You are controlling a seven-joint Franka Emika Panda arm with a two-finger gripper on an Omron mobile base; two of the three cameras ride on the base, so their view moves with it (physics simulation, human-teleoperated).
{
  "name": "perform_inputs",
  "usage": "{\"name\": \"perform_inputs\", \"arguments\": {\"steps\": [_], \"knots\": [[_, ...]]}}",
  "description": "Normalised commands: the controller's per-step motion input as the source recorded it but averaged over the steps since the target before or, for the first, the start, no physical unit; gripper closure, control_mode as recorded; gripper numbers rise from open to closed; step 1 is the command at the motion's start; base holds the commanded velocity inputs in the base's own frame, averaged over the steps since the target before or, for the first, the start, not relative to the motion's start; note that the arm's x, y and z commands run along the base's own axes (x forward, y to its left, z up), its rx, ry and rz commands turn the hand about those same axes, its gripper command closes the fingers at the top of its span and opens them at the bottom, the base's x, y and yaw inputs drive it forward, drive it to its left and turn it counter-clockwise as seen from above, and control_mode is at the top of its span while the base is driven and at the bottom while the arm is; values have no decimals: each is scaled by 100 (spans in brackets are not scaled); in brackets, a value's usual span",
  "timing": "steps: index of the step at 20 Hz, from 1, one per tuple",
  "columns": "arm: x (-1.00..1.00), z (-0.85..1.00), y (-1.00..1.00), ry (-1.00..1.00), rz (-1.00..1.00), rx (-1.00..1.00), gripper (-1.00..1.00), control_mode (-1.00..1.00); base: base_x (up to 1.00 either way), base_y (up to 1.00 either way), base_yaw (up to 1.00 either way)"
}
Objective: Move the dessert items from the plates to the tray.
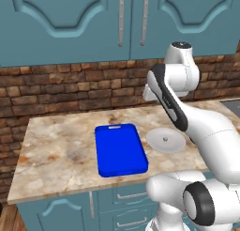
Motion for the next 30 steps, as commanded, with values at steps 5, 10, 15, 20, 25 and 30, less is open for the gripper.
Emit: {"name": "perform_inputs", "arguments": {"steps": [5, 10, 15, 20, 25, 30], "knots": [[3, -15, -9, 1, 0, 0, -100, -100, 0, 0, 0], [21, -49, -41, 4, 1, 0, -100, -100, 0, 0, 0], [17, -62, -60, 9, 1, 0, -100, -100, 0, 0, 0], [24, -61, -44, 14, 0, 0, -100, -100, 0, 0, 0], [28, -52, -20, 13, 0, -2, -100, -100, 0, 0, 0], [19, -58, -8, 2, 0, -8, -100, -100, 0, 0, 0]]}}
